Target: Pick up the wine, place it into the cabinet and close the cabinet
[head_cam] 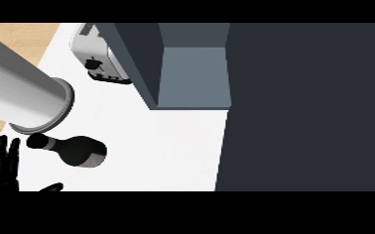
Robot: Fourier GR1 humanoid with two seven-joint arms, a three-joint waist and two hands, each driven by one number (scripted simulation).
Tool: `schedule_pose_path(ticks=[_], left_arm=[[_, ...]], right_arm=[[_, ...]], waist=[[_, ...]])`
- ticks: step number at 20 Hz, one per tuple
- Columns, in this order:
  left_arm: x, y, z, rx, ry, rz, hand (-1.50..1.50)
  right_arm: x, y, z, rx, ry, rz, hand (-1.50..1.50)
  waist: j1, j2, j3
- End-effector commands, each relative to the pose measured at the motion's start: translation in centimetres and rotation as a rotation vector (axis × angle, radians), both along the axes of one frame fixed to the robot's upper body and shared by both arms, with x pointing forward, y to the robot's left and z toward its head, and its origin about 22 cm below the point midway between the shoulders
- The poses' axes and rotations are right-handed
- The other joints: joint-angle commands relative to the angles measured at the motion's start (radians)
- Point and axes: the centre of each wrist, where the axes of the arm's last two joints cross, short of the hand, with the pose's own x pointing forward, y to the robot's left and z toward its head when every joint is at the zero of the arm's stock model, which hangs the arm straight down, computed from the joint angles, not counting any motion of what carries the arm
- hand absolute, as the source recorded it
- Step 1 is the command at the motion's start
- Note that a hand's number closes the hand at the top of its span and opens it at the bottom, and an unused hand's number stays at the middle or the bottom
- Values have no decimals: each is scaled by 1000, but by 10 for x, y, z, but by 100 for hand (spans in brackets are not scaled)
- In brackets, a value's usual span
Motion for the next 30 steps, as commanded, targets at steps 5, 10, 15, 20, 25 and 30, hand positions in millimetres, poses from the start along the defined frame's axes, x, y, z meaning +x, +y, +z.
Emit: schedule_pose_path(ticks=[5, 10, 15, 20, 25, 30], left_arm=[[6, 19, -31, 2, 32, 7, -150], [27, 8, -49, -12, 33, -46, -150], [9, 19, -74, -25, 21, -57, -150], [17, -3, -77, -35, 17, -40, -150], [32, 29, -84, -29, 34, -61, -150], [40, -9, -114, -17, 37, -49, -150]], right_arm=[[-36, -11, 17, 37, -57, 18, -150], [-22, -3, 19, 43, -56, 15, -150], [-28, -12, 13, 32, -55, 43, -150], [-31, -9, 18, 24, -41, 25, -150], [-24, -1, 22, 47, -47, 24, -150], [-30, -5, 22, 23, -52, 44, -150]], waist=[[-3, 0, 0], [-1, 1, 0], [-3, 0, 0], [0, 0, 0], [-1, 1, 0], [-6, 1, 0]])
